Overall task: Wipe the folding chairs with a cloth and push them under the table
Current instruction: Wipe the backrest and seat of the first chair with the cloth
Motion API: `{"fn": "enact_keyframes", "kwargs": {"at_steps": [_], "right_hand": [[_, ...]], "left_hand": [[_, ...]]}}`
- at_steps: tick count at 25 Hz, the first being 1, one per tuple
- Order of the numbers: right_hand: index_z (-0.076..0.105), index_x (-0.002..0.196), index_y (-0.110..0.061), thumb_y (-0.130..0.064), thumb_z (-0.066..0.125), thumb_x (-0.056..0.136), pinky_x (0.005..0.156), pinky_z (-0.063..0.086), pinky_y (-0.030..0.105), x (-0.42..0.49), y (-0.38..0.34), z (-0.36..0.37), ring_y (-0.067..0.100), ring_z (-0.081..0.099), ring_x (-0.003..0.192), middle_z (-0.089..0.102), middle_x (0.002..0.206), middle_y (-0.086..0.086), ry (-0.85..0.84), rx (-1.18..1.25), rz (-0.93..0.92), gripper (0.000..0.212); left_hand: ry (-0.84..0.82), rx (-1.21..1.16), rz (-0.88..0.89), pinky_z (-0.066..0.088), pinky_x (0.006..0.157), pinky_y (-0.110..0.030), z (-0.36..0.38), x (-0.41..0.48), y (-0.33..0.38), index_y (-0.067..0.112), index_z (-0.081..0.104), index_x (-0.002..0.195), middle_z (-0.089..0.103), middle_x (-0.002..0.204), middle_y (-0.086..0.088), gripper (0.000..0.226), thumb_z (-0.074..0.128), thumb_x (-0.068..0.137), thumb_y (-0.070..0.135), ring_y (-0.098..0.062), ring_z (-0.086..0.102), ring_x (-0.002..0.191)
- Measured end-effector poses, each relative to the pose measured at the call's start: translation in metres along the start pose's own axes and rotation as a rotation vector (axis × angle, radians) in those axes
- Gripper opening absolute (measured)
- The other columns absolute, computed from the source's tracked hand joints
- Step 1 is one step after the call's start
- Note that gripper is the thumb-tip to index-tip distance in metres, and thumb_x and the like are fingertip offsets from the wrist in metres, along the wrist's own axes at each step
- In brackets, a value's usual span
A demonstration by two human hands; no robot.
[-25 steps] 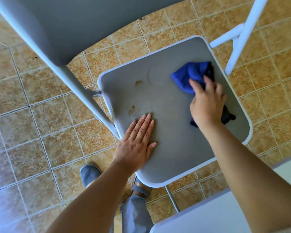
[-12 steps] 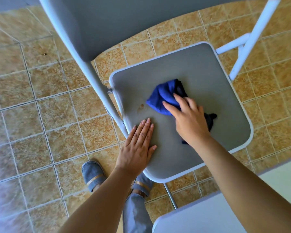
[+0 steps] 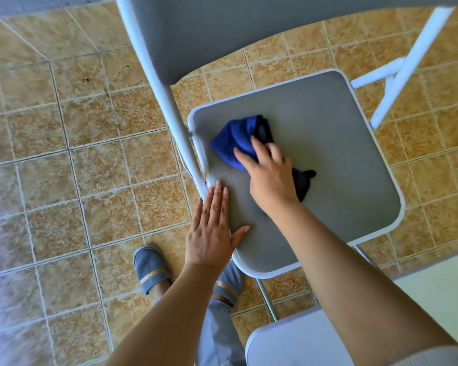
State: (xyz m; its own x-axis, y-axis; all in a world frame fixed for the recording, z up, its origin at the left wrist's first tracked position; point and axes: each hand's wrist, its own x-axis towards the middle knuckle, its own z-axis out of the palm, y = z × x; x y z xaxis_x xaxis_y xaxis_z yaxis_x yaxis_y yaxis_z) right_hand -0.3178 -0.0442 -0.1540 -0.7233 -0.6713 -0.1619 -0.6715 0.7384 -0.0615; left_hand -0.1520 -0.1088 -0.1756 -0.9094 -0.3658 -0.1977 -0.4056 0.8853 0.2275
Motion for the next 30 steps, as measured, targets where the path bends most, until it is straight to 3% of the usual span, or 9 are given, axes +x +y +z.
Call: {"fn": "enact_keyframes", "kwargs": {"at_steps": [5, 9, 11, 15, 19, 22, 25, 27, 30], "right_hand": [[0.048, 0.134, -0.033, -0.01, 0.042, 0.076, 0.076, 0.041, 0.045, -0.088, 0.053, -0.004, 0.034, 0.044, 0.121, 0.041, 0.147, 0.006, -0.021, -0.147, -0.105, 0.063], [0.051, 0.133, -0.03, -0.005, 0.057, 0.077, 0.084, 0.041, 0.053, -0.057, 0.082, -0.012, 0.039, 0.038, 0.123, 0.037, 0.148, 0.009, 0.009, -0.032, 0.368, 0.062], [0.047, 0.135, -0.031, -0.01, 0.059, 0.079, 0.088, 0.038, 0.052, -0.033, 0.06, -0.011, 0.038, 0.034, 0.126, 0.033, 0.151, 0.008, 0.015, 0.033, 0.459, 0.062], [0.05, 0.132, -0.031, -0.007, 0.061, 0.07, 0.079, 0.041, 0.047, -0.068, 0.015, -0.004, 0.036, 0.042, 0.123, 0.039, 0.147, 0.007, -0.006, 0.065, 0.288, 0.067], [0.054, 0.128, -0.03, -0.001, 0.062, 0.068, 0.072, 0.044, 0.046, -0.126, 0.043, -0.008, 0.035, 0.048, 0.117, 0.045, 0.143, 0.008, -0.029, 0.014, 0.254, 0.067], [0.052, 0.132, -0.027, 0.0, 0.065, 0.072, 0.077, 0.043, 0.053, -0.115, 0.082, -0.018, 0.039, 0.043, 0.118, 0.041, 0.145, 0.011, -0.038, 0.058, 0.577, 0.066], [0.036, 0.143, -0.028, -0.009, 0.061, 0.081, 0.089, 0.036, 0.055, -0.059, 0.092, -0.022, 0.038, 0.029, 0.129, 0.023, 0.154, 0.01, -0.02, 0.092, 0.848, 0.069], [0.029, 0.145, -0.031, -0.015, 0.062, 0.082, 0.092, 0.035, 0.052, -0.023, 0.073, -0.02, 0.036, 0.025, 0.131, 0.017, 0.156, 0.008, -0.018, 0.102, 0.838, 0.073], [0.037, 0.141, -0.032, -0.014, 0.066, 0.076, 0.084, 0.038, 0.05, -0.011, 0.023, -0.012, 0.035, 0.033, 0.128, 0.025, 0.154, 0.007, -0.008, 0.143, 0.712, 0.074]], "left_hand": [[-0.018, 0.007, -0.02, 0.014, 0.118, -0.037, -0.001, -0.001, 0.003, 0.008, 0.014, 0.152, 0.011, 0.16, -0.006, 0.085, 0.024, 0.092, 0.066, -0.02, 0.012, 0.148], [-0.03, 0.049, 0.007, 0.009, 0.118, -0.037, 0.0, 0.0, 0.001, 0.007, 0.011, 0.153, 0.008, 0.161, -0.007, 0.085, 0.023, 0.092, 0.066, -0.022, 0.009, 0.148], [-0.03, 0.08, 0.036, 0.008, 0.119, -0.036, -0.003, 0.004, -0.001, 0.007, 0.01, 0.153, 0.007, 0.161, -0.008, 0.083, 0.02, 0.094, 0.064, -0.021, 0.008, 0.148], [0.014, 0.085, 0.111, 0.006, 0.119, -0.035, -0.021, 0.029, -0.004, 0.005, 0.014, 0.152, 0.012, 0.16, -0.01, 0.068, 0.019, 0.099, 0.049, -0.02, 0.008, 0.148], [0.032, 0.101, 0.215, 0.011, 0.118, -0.035, -0.037, 0.071, -0.007, 0.004, 0.023, 0.15, 0.02, 0.158, -0.01, 0.065, 0.021, 0.099, 0.045, -0.021, 0.017, 0.146], [0.013, 0.138, 0.331, 0.015, 0.118, -0.037, -0.037, 0.107, -0.008, 0.005, 0.027, 0.149, 0.022, 0.157, -0.01, 0.064, 0.019, 0.1, 0.045, -0.021, 0.021, 0.146], [0.026, 0.163, 0.396, 0.014, 0.119, -0.037, -0.035, 0.14, -0.005, 0.005, 0.027, 0.149, 0.024, 0.157, -0.01, 0.062, 0.017, 0.1, 0.041, -0.022, 0.022, 0.145], [-0.009, 0.172, 0.448, 0.011, 0.12, -0.037, -0.036, 0.161, 0.0, 0.006, 0.023, 0.15, 0.021, 0.158, -0.01, 0.061, 0.015, 0.099, 0.037, -0.022, 0.019, 0.146], [-0.022, 0.165, 0.504, 0.013, 0.119, -0.039, -0.034, 0.188, 0.003, 0.006, 0.023, 0.15, 0.021, 0.158, -0.01, 0.059, 0.017, 0.099, 0.035, -0.023, 0.019, 0.146]]}}
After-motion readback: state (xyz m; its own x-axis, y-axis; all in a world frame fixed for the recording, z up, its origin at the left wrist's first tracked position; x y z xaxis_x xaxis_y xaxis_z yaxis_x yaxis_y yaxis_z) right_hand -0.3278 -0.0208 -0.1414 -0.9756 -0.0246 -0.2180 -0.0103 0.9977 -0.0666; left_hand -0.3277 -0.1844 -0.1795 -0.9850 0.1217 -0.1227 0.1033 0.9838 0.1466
